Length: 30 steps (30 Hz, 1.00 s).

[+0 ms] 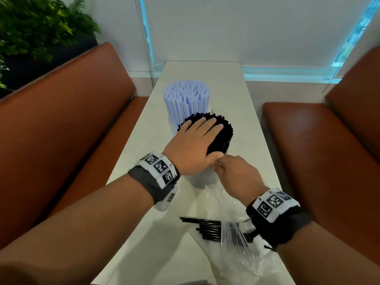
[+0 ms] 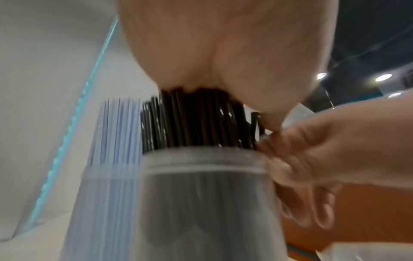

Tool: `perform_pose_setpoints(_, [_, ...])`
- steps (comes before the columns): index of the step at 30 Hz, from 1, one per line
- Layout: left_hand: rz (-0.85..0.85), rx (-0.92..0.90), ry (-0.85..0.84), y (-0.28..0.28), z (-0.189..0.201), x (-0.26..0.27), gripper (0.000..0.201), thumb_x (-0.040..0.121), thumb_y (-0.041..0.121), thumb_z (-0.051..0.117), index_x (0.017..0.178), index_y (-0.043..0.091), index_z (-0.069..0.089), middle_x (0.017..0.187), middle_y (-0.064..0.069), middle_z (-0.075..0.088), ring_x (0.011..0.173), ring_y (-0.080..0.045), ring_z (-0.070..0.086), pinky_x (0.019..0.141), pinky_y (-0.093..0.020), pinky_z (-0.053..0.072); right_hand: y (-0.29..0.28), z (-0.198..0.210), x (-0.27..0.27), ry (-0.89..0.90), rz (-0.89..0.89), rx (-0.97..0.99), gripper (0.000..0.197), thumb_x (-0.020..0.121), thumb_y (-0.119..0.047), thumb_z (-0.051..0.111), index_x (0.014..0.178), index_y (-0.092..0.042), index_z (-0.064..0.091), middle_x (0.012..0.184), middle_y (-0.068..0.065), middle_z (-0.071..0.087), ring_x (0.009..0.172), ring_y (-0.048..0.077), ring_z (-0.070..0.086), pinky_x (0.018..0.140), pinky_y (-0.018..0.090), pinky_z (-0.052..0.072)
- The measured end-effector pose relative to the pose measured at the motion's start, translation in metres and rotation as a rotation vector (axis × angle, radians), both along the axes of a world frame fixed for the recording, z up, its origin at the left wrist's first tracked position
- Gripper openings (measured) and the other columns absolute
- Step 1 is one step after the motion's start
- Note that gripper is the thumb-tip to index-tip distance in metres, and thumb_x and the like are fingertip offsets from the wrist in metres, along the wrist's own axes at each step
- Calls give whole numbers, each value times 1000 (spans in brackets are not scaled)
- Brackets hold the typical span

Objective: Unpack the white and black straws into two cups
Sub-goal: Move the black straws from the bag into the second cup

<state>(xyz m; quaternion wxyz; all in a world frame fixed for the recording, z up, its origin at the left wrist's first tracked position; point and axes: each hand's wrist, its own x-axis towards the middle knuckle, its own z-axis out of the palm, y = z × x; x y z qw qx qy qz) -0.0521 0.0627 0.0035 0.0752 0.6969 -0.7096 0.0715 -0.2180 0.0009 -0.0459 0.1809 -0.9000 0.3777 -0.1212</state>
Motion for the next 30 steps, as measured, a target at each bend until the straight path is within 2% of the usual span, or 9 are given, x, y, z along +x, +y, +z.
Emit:
perform_pose_setpoints(4, [-108, 87, 8, -3, 4, 19, 84, 90, 68, 45, 159, 36, 10, 169, 3, 7, 155, -21, 4, 125, -47, 5, 1, 0, -2, -19, 38, -7, 20, 104, -43, 40, 106, -28, 53, 93, -10, 59, 87, 19, 50, 64, 35, 41])
perform_pose_setpoints(8, [-58, -2, 6, -12, 4, 11, 66, 99, 56, 42, 157, 33, 23, 165, 1, 20, 152, -24, 18, 122, -49, 14, 0, -1, -1, -3, 42, -10, 22, 103, -47, 40, 112, -32, 54, 102, -11, 61, 91, 16, 49, 66, 35, 42])
perform_pose_setpoints(12, [43, -88, 37, -30, 6, -9, 59, 97, 48, 42, 152, 30, 33, 160, 0, 32, 145, -23, 31, 118, -51, 22, 0, -5, -1, 5, 12, -17, 22, 103, -45, 40, 117, -36, 55, 105, -9, 63, 88, 13, 42, 66, 34, 39])
perform_pose_setpoints(16, [107, -115, 31, -39, 4, -16, 59, 97, 41, 39, 153, 28, 31, 161, -1, 32, 147, -25, 28, 117, -51, 23, -1, -7, -1, -5, 6, -31, 22, 103, -45, 41, 119, -39, 56, 105, -9, 64, 87, 12, 40, 66, 33, 37])
perform_pose_setpoints(19, [79, -86, -7, -43, 7, -13, 58, 98, 39, 37, 154, 30, 26, 157, 1, 38, 143, -26, 33, 115, -52, 26, -2, -9, 0, -14, 3, -34, 23, 103, -47, 40, 118, -38, 55, 105, -11, 63, 87, 12, 40, 65, 33, 37])
perform_pose_setpoints(22, [82, -57, -31, -42, 9, -10, 61, 101, 37, 39, 156, 32, 15, 161, -1, 31, 146, -27, 30, 115, -52, 26, -2, -9, 1, -5, 5, -29, 23, 102, -50, 38, 113, -37, 53, 101, -13, 59, 88, 12, 41, 63, 33, 35])
perform_pose_setpoints(25, [63, 8, -113, -39, 10, -7, 56, 105, 43, 33, 156, 24, 21, 163, 0, 24, 150, -25, 21, 118, -51, 22, -3, -9, 0, 3, 11, -28, 24, 102, -52, 36, 111, -35, 52, 96, -13, 55, 89, 13, 42, 62, 33, 35])
perform_pose_setpoints(28, [78, -7, -90, -34, 11, -9, 57, 104, 46, 31, 154, 18, 28, 164, -2, 22, 151, -25, 19, 118, -50, 21, -4, -9, 0, 19, 5, -10, 25, 102, -51, 35, 116, -39, 52, 101, -14, 56, 91, 11, 38, 65, 34, 33])
perform_pose_setpoints(30, [92, -4, -75, -30, 8, -12, 59, 105, 44, 31, 156, 16, 23, 166, -3, 19, 152, -25, 16, 120, -50, 18, -4, -9, 1, 6, 1, -24, 25, 102, -50, 36, 115, -37, 53, 104, -12, 60, 90, 11, 37, 65, 34, 33])
